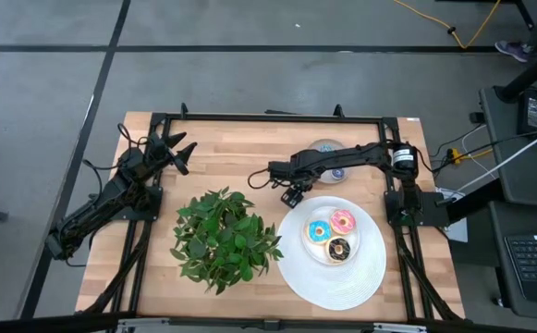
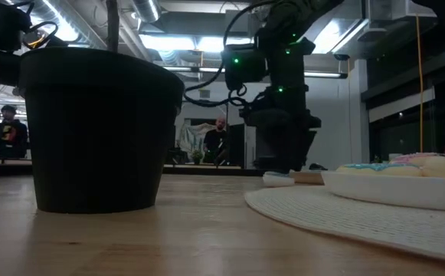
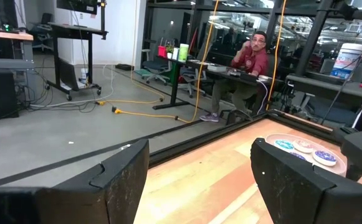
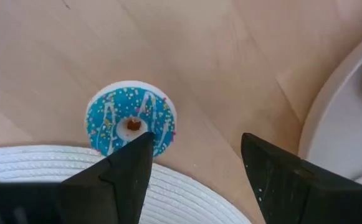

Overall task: Pick & Place donuts
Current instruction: Put the small blue donut onto the gray plate

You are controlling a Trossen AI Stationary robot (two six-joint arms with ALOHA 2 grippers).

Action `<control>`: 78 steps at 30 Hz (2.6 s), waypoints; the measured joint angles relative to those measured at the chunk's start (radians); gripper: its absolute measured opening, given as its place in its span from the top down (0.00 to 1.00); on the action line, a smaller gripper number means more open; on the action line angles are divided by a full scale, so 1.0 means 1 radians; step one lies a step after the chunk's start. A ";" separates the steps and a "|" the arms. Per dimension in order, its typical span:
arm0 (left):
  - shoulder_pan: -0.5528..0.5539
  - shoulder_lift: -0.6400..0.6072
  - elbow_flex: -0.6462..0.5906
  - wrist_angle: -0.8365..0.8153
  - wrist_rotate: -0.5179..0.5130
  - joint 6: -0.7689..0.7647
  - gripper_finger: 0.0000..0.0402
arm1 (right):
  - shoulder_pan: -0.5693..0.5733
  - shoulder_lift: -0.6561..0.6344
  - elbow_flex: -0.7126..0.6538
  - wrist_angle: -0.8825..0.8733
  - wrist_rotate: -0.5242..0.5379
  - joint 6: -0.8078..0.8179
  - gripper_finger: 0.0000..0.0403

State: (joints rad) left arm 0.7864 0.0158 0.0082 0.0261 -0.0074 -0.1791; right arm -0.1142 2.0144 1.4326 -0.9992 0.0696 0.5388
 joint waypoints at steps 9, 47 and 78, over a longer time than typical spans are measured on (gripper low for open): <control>0.000 0.000 0.000 0.000 0.000 0.000 0.33 | 0.015 0.000 0.000 0.038 -0.014 -0.021 0.39; 0.000 0.000 0.000 0.000 0.000 0.000 0.33 | 0.043 0.000 -0.036 0.144 -0.011 -0.053 0.50; 0.000 0.000 0.000 0.000 0.000 0.000 0.33 | 0.043 0.000 -0.036 0.148 -0.020 -0.100 0.93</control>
State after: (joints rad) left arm 0.7864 0.0154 0.0082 0.0257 -0.0074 -0.1794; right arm -0.0715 2.0143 1.3970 -0.8509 0.0500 0.4384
